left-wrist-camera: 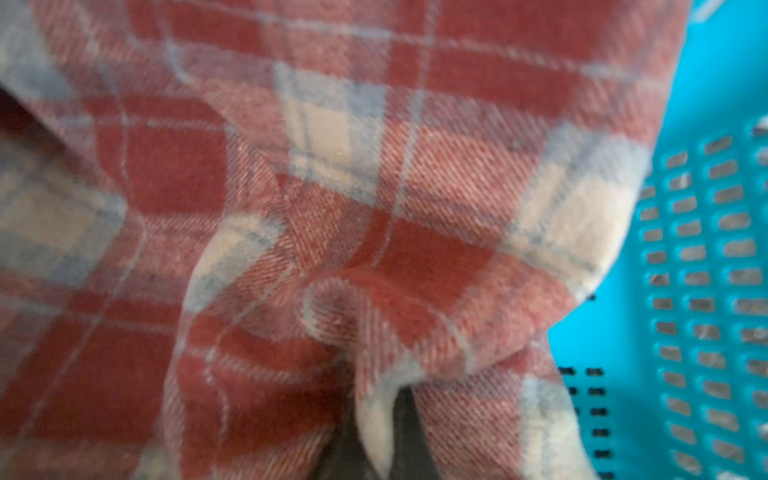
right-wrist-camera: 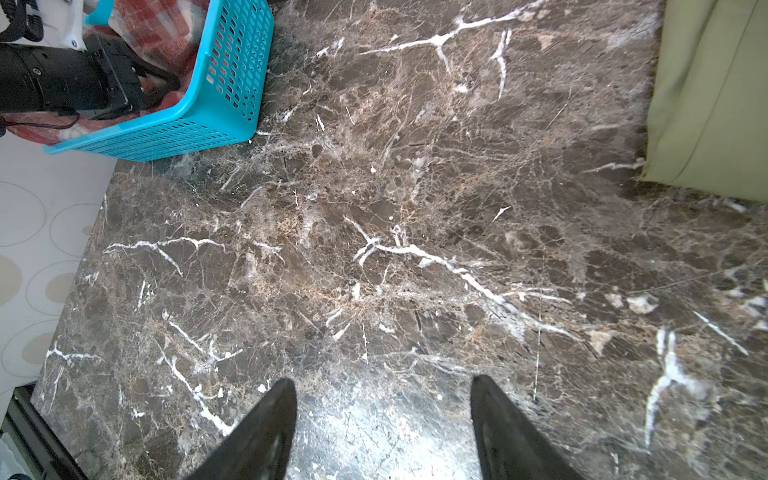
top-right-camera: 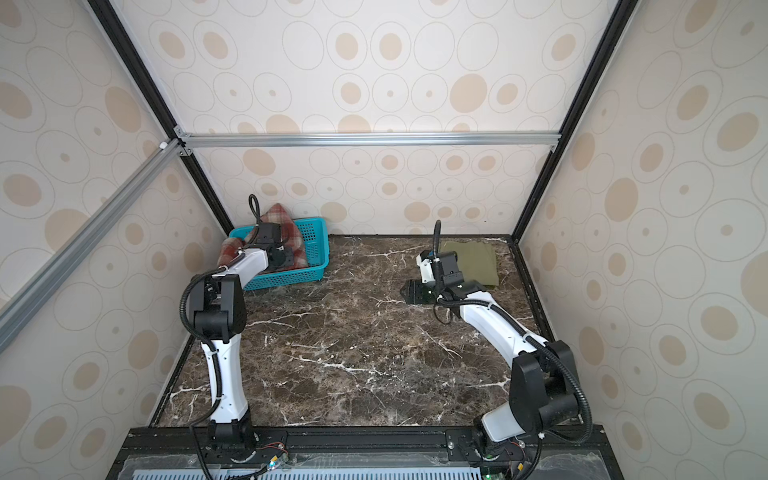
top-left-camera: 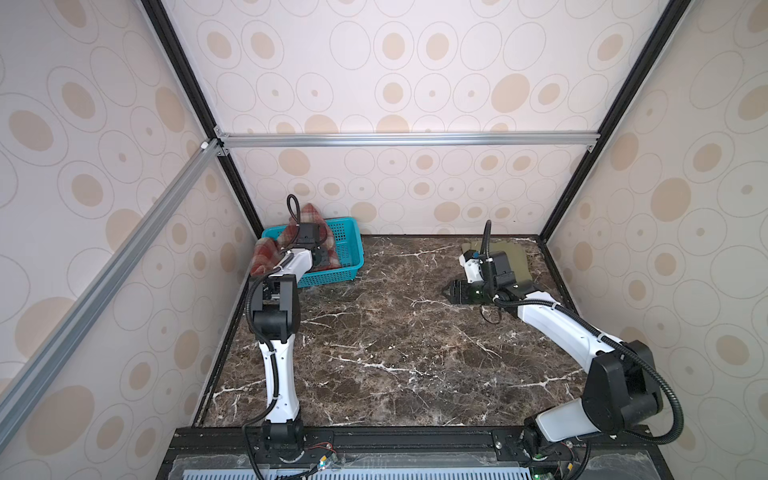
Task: Fold and stack the skirts
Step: 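Grasp the red plaid skirt in the teal basket with the left gripper and lift, then carry the plaid skirt to the table center with the left gripper and lay it down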
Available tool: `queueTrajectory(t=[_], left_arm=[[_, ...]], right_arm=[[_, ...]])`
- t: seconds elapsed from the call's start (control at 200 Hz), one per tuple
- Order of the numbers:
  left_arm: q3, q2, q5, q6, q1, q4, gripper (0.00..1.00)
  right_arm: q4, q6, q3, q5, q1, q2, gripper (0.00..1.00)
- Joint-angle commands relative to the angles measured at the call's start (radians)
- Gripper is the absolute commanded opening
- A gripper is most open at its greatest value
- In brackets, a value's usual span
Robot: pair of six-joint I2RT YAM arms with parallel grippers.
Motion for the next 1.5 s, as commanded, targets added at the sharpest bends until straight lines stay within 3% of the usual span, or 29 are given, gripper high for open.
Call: queueTrajectory(t=[0.0, 0.2, 0.455, 0.62, 0.865, 1.085, 1.23, 1.37, 1.495], left_arm=[[0.020, -0.036, -0.015, 0.010, 0.006, -0.021, 0.00], [0.093, -0.168, -0.012, 0.036, 0.006, -0.029, 0.00], [0.425, -0.253, 0.059, 0.038, 0.006, -0.192, 0.00], [0.484, -0.362, 0.177, 0.009, 0.006, -0.147, 0.00], [0.462, -0.519, 0.476, -0.105, -0.034, -0.009, 0.00], [0.303, -0.649, 0.552, -0.106, -0.250, 0.011, 0.00], [0.184, -0.729, 0.629, -0.204, -0.335, 0.088, 0.00], [-0.149, -0.832, 0.742, -0.402, -0.378, 0.391, 0.00], [-0.402, -0.900, 0.722, -0.480, -0.408, 0.509, 0.00]], right_arm=[[0.001, -0.002, 0.026, -0.009, 0.002, 0.007, 0.69], [0.011, 0.006, 0.024, -0.018, 0.002, -0.022, 0.69], [-0.018, 0.031, 0.073, -0.028, 0.002, -0.067, 0.69], [-0.055, 0.042, 0.092, -0.030, 0.003, -0.121, 0.69], [-0.069, 0.042, 0.071, 0.022, 0.002, -0.190, 0.68], [-0.077, 0.057, 0.057, 0.044, 0.002, -0.235, 0.69], [-0.092, 0.065, 0.050, 0.078, 0.003, -0.289, 0.68], [-0.140, 0.059, 0.051, 0.114, 0.002, -0.333, 0.69], [-0.178, 0.074, 0.032, 0.152, 0.000, -0.359, 0.69]])
